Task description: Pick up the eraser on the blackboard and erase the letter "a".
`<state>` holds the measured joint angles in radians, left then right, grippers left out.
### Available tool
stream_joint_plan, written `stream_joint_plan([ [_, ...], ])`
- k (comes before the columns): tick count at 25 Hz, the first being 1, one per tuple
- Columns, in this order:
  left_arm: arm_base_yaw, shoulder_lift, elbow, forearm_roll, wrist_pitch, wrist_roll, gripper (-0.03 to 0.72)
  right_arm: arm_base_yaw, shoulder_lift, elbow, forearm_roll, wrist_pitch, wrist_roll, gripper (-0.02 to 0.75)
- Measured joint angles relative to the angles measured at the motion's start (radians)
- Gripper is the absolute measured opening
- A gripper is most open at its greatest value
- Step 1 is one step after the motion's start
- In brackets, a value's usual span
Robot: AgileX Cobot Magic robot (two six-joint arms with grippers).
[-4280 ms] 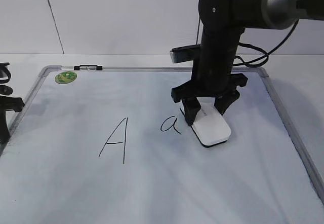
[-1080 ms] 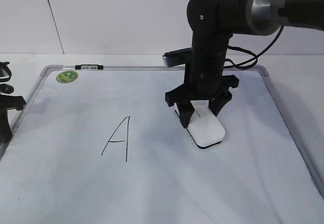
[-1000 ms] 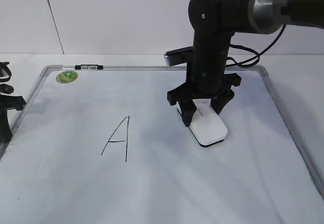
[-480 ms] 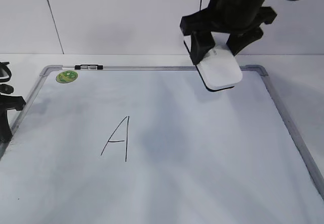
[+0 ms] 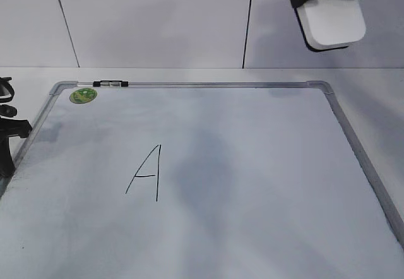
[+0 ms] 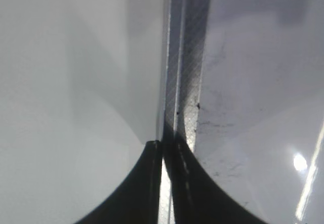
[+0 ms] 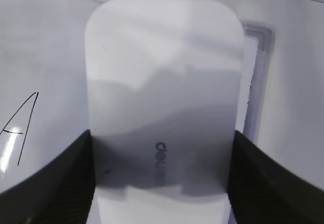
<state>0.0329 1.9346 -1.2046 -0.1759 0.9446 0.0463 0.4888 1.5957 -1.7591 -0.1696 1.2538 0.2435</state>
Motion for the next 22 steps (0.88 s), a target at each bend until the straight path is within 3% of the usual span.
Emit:
stream_joint_plan([
  [12, 0.0, 0.0, 0.0, 0.0, 0.0, 0.0, 0.015, -0.134, -0.18, 0.246, -0.043, 0.002, 0.049, 0.556],
  [22, 0.0, 0.0, 0.0, -0.002, 0.0, 0.0, 0.015, -0.223, -0.166, 0.354, -0.045, 0.002, 0.058, 0.556],
])
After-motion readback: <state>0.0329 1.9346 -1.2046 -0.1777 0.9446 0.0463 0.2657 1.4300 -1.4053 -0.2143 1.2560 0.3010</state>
